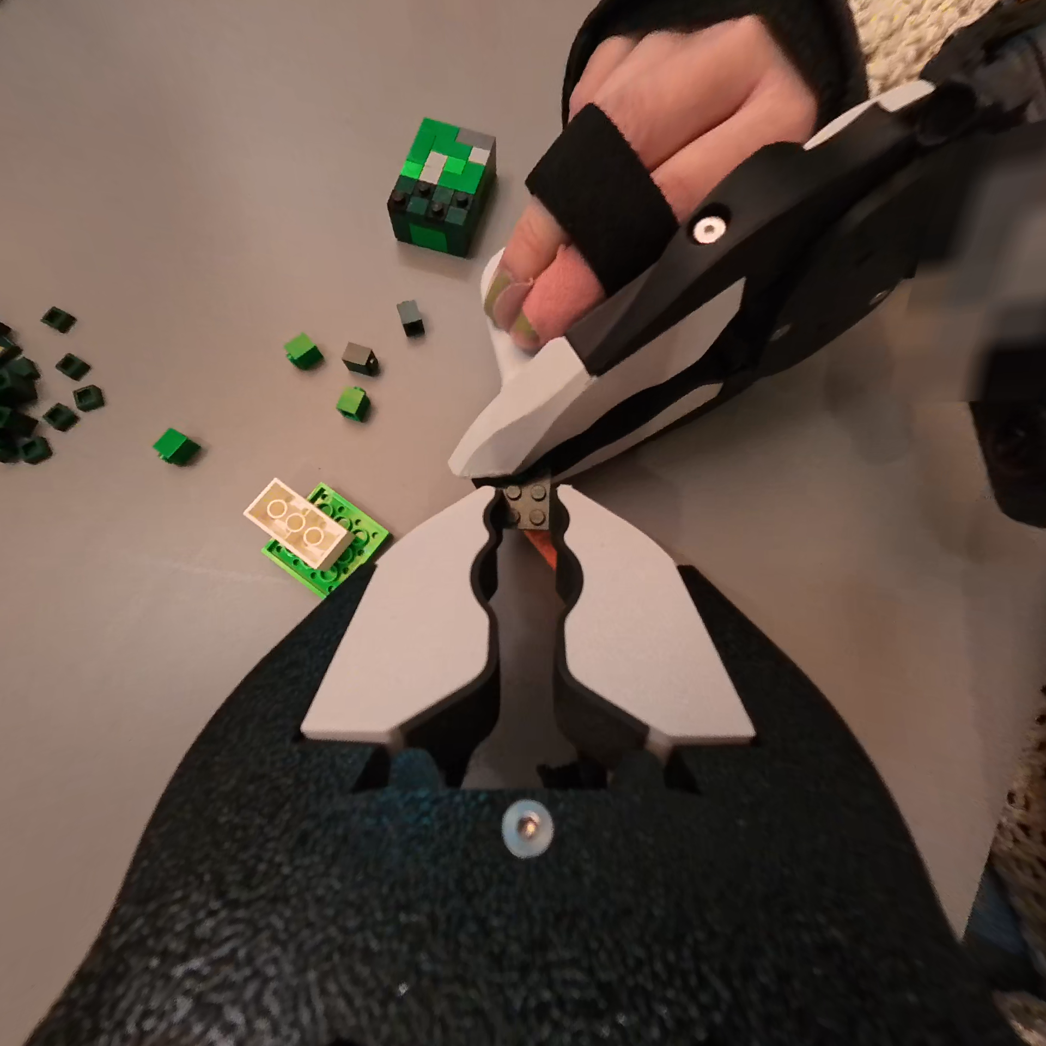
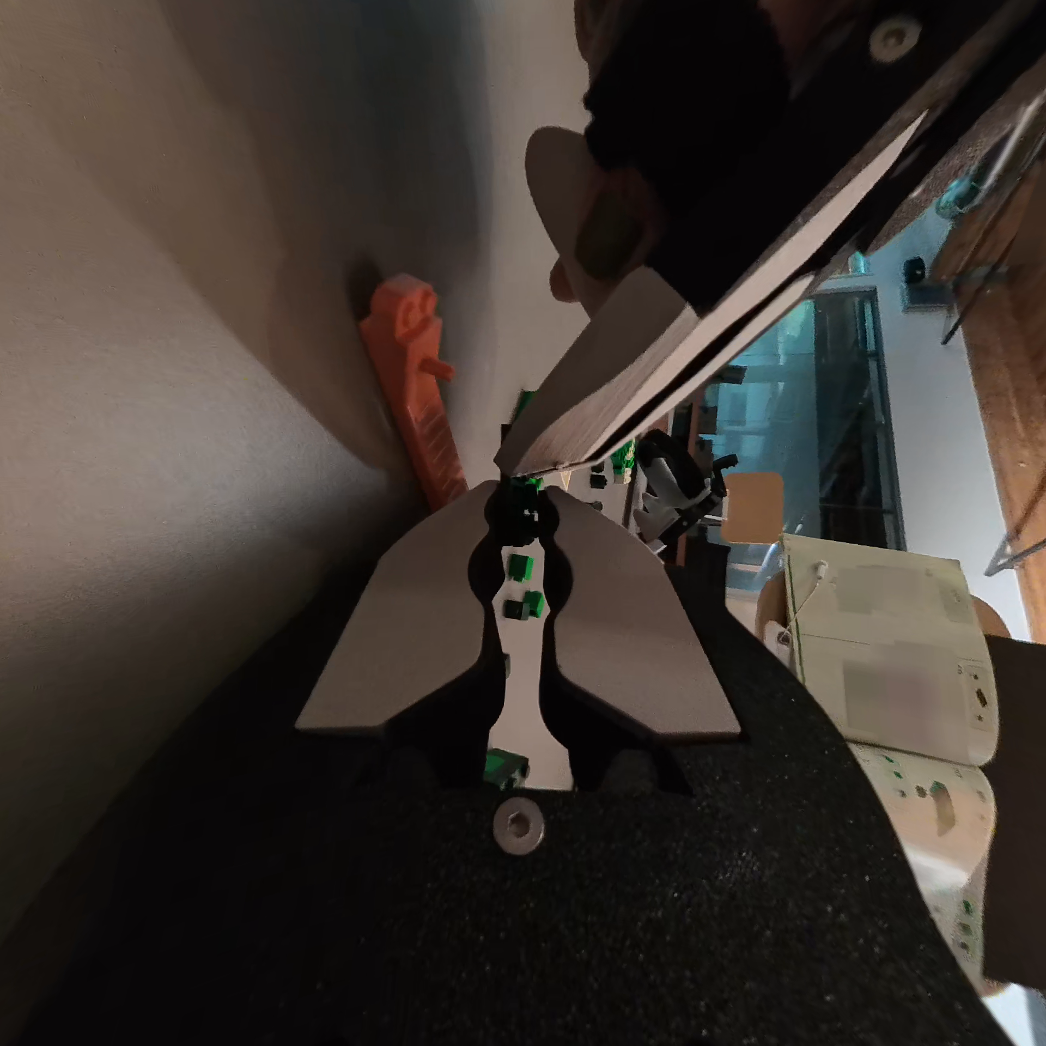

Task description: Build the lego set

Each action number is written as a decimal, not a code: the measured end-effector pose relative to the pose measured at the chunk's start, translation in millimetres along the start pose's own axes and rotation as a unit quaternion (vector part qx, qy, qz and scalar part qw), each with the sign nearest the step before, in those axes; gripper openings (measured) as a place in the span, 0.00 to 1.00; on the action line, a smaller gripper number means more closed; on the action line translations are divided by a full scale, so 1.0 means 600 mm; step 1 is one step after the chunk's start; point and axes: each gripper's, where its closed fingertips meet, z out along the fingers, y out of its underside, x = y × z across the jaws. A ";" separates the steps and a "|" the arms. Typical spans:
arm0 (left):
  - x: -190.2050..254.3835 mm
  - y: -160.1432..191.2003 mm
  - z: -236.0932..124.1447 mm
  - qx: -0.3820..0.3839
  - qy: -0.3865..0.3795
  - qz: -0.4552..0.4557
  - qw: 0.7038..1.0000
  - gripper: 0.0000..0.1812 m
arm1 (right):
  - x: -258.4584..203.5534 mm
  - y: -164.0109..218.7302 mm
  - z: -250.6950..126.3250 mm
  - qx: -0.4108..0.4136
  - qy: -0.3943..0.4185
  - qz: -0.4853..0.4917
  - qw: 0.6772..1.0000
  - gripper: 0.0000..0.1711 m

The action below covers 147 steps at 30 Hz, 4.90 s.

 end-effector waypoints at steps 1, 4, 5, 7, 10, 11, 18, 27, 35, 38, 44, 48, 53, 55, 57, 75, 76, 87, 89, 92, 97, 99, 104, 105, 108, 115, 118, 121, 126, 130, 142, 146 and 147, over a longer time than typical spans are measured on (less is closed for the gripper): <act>0.001 -0.001 0.000 0.003 0.002 0.001 1.000 0.08 | 0.000 0.000 -0.001 0.002 -0.003 0.008 1.000 0.05; 0.001 -0.007 -0.003 0.018 -0.001 0.009 1.000 0.07 | 0.001 0.002 -0.002 0.014 -0.017 0.049 0.999 0.05; 0.000 -0.012 -0.005 0.026 -0.007 0.012 1.000 0.08 | 0.003 0.005 -0.003 0.017 -0.018 0.066 0.998 0.05; -0.007 -0.018 -0.010 0.036 -0.029 0.031 0.998 0.18 | 0.004 0.008 -0.003 0.026 -0.029 0.099 0.994 0.05; -0.016 -0.014 -0.015 0.027 -0.075 0.114 0.990 0.21 | 0.006 0.010 -0.005 0.047 -0.047 0.154 0.986 0.05; -0.020 -0.012 -0.015 0.021 -0.093 0.144 0.985 0.20 | 0.005 0.009 -0.007 0.056 -0.058 0.173 0.982 0.05; -0.013 -0.040 -0.021 0.071 -0.128 0.223 0.964 0.12 | 0.003 0.011 -0.011 0.091 -0.101 0.257 0.957 0.05; -0.010 -0.031 -0.009 0.055 -0.132 0.265 0.954 0.03 | 0.007 0.004 -0.014 0.102 -0.110 0.289 0.946 0.05; -0.015 -0.041 -0.016 0.062 -0.160 0.275 0.946 0.03 | 0.017 0.010 -0.014 0.056 -0.085 0.292 0.951 0.05; -0.013 -0.041 -0.016 0.066 -0.153 0.272 0.948 0.03 | 0.016 0.009 -0.016 0.058 -0.085 0.287 0.952 0.05; -0.004 -0.050 -0.022 0.099 -0.130 0.264 0.951 0.02 | 0.027 0.001 -0.028 0.104 -0.077 0.289 0.949 0.05; -0.003 -0.058 -0.030 0.119 -0.132 0.263 0.948 0.02 | 0.037 -0.004 -0.034 0.129 -0.069 0.320 0.936 0.05; -0.006 -0.059 -0.029 0.123 -0.126 0.228 0.958 0.04 | 0.038 0.002 -0.029 0.116 -0.060 0.315 0.940 0.05; -0.009 -0.062 -0.030 0.136 -0.111 0.185 0.967 0.09 | 0.045 0.005 -0.030 0.113 -0.034 0.288 0.950 0.05; -0.012 -0.061 -0.027 0.138 -0.091 0.142 0.976 0.17 | 0.044 0.002 -0.030 0.112 -0.023 0.262 0.958 0.05; 0.001 -0.062 -0.022 0.158 0.022 -0.005 0.987 0.09 | 0.053 0.007 -0.031 0.110 0.017 0.219 0.969 0.05; 0.001 -0.063 -0.022 0.158 0.023 -0.010 0.987 0.08 | 0.053 0.008 -0.031 0.109 0.020 0.215 0.970 0.05; 0.007 -0.067 -0.022 0.170 0.045 -0.026 0.984 0.08 | 0.055 0.003 -0.036 0.132 0.026 0.198 0.971 0.05; 0.004 -0.065 -0.018 0.163 0.032 -0.018 0.986 0.08 | 0.051 0.008 -0.032 0.107 0.025 0.186 0.977 0.05; -0.002 -0.057 -0.010 0.141 0.003 0.001 0.990 0.08 | 0.042 0.016 -0.023 0.057 0.013 0.162 0.985 0.05; -0.006 -0.047 -0.002 0.119 -0.012 0.015 0.993 0.08 | 0.033 0.022 -0.018 0.011 0.000 0.129 0.992 0.05; -0.005 -0.047 -0.002 0.122 -0.004 0.007 0.993 0.08 | 0.032 0.020 -0.018 0.021 -0.007 0.143 0.989 0.05; -0.001 -0.052 -0.006 0.143 0.021 -0.002 0.990 0.08 | 0.036 0.014 -0.023 0.060 -0.013 0.163 0.985 0.05; -0.001 -0.053 -0.006 0.145 0.020 0.004 0.989 0.08 | 0.038 0.014 -0.025 0.061 -0.003 0.146 0.987 0.05; 0.000 -0.060 -0.008 0.158 0.005 0.026 0.987 0.08 | 0.051 0.017 -0.030 0.058 0.043 0.092 0.993 0.05; -0.001 -0.087 -0.017 0.201 -0.072 0.100 0.972 0.08 | 0.083 0.025 -0.045 0.043 0.137 0.021 0.989 0.05; 0.001 -0.093 -0.020 0.209 -0.091 0.123 0.966 0.08 | 0.089 0.024 -0.050 0.043 0.161 0.010 0.986 0.05; 0.001 -0.093 -0.021 0.207 -0.097 0.130 0.965 0.08 | 0.090 0.024 -0.050 0.043 0.167 0.010 0.985 0.05; 0.005 -0.095 -0.023 0.210 -0.096 0.138 0.963 0.08 | 0.091 0.024 -0.050 0.049 0.165 0.026 0.985 0.07; 0.009 -0.096 -0.023 0.208 -0.098 0.147 0.962 0.08 | 0.091 0.029 -0.049 0.053 0.155 0.052 0.985 0.09; -0.018 -0.093 -0.041 0.215 -0.130 0.131 0.959 0.08 | 0.087 0.066 -0.043 0.025 0.134 0.127 0.982 0.08; -0.058 -0.089 -0.064 0.245 -0.177 0.097 0.948 0.08 | 0.109 0.103 -0.056 0.020 0.158 0.235 0.959 0.04; -0.067 -0.086 -0.066 0.245 -0.188 0.094 0.947 0.08 | 0.112 0.112 -0.059 0.025 0.162 0.267 0.950 0.03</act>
